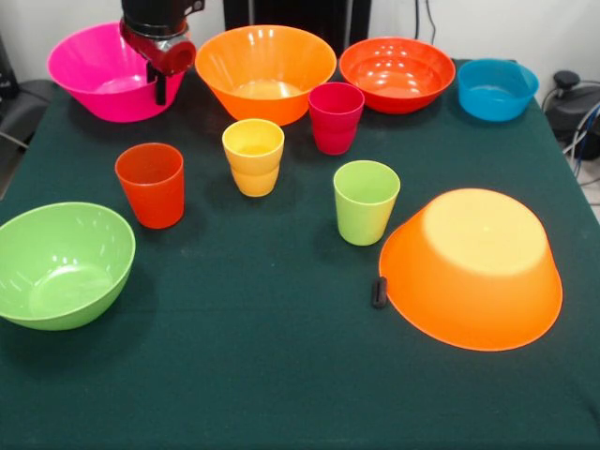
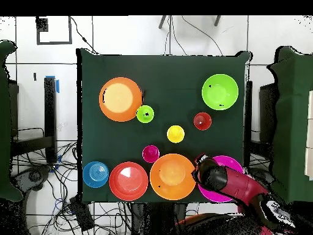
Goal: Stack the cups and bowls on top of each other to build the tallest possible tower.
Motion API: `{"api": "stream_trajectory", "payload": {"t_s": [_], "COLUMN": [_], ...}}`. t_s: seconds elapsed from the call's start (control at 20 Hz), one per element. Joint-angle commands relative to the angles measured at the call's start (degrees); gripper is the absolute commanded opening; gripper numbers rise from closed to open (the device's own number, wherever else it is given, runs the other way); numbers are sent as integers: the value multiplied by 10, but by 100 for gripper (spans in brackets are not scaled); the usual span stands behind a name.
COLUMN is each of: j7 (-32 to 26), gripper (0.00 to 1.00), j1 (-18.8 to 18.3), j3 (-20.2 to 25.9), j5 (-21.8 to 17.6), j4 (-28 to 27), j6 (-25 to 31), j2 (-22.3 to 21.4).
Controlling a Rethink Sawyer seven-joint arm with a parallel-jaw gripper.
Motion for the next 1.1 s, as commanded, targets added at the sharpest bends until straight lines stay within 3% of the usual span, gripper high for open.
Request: {"api": "stream_trajectory", "payload": {"t_s": [0.05,0.5,0.85,1.1], "j7": [-19,-25,-42,-45], "gripper": [0,0,0,0], "j1": [-14,-29,-59,-59], "j3": [95,111,147,148], "j5": [-42,-57,-67,-68], "j4": [-50,-39,-5,13], "j6": [-24,1,31,57], "j2": [14,0,-45,-78]}}
